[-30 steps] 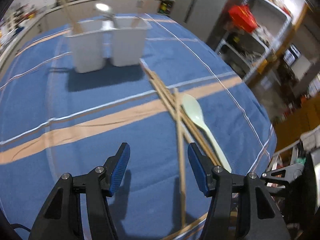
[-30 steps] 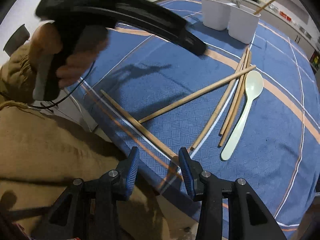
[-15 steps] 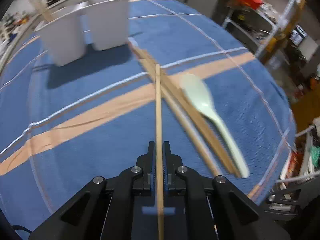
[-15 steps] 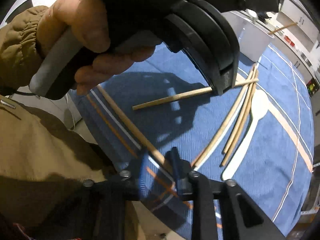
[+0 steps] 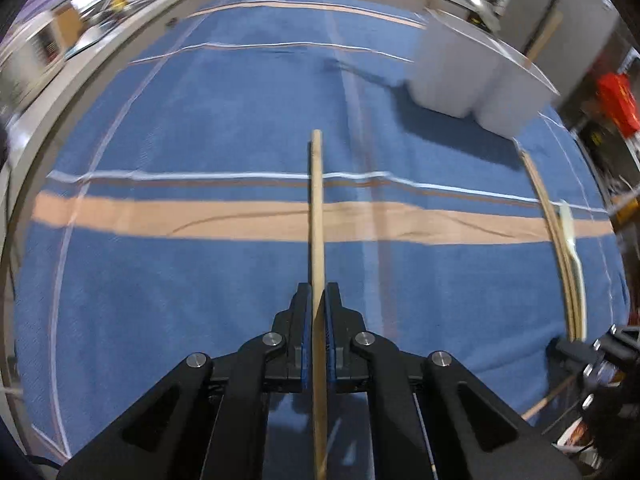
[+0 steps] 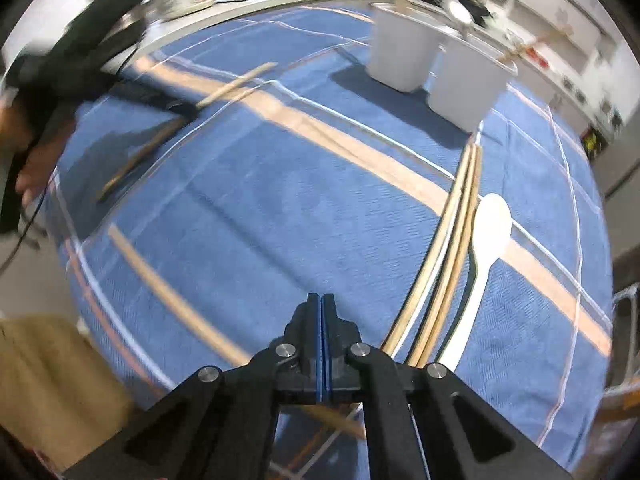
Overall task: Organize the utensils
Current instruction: 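Lift the chopstick with the left tool while the right tool reaches for another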
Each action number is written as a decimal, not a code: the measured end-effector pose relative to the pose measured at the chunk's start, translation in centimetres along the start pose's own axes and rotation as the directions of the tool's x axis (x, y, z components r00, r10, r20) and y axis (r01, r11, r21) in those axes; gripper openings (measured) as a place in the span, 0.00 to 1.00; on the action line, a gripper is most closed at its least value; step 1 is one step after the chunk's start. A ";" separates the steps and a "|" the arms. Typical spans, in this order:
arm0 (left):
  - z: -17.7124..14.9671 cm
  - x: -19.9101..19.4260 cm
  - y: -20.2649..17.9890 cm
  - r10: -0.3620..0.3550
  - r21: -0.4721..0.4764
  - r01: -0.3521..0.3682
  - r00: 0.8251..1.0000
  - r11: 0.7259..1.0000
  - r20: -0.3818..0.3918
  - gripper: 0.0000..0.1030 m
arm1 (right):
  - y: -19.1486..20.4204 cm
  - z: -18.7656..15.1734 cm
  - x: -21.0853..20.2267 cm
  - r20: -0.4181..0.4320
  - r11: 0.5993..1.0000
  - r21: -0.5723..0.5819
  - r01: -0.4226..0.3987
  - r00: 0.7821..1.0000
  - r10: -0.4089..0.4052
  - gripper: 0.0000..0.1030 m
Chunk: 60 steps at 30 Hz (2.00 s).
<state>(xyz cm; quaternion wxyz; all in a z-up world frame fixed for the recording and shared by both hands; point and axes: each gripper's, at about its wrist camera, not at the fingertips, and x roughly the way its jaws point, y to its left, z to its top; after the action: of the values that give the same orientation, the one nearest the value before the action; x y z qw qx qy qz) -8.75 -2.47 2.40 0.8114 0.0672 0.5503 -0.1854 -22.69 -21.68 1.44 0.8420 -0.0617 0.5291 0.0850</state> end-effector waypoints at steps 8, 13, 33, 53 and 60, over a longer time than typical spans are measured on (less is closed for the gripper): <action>-0.6 -0.7 0.7 -0.013 0.020 0.012 1.000 1.000 0.013 0.06 | 1.8 -0.3 -1.4 -0.032 0.956 -0.149 -0.252 0.968 0.250 0.40; -0.9 -0.9 1.9 -0.024 -0.001 0.024 1.000 1.000 0.019 0.06 | 6.5 -1.7 -0.8 -0.074 0.898 -0.397 -0.187 0.982 0.172 0.35; -1.3 -0.7 -0.1 -0.056 -0.005 0.056 0.998 0.998 -0.006 0.06 | -2.9 6.4 3.5 -0.073 0.968 0.206 -0.145 0.984 0.163 0.21; 4.0 1.9 -2.3 0.001 0.141 0.004 1.000 0.990 -0.031 0.17 | 2.6 10.3 5.9 -0.332 0.915 -0.345 -0.211 0.939 0.091 0.26; 2.7 0.6 -1.9 -0.023 0.102 0.022 1.000 0.995 0.011 0.06 | 2.7 10.2 5.7 -0.251 0.946 -0.253 -0.201 0.958 0.136 0.07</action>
<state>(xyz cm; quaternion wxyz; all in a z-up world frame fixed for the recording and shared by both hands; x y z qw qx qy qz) -6.95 -5.22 3.07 0.8079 0.1012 0.5360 -0.2229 -11.85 -16.59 0.66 0.7476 -0.1422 0.6094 0.2224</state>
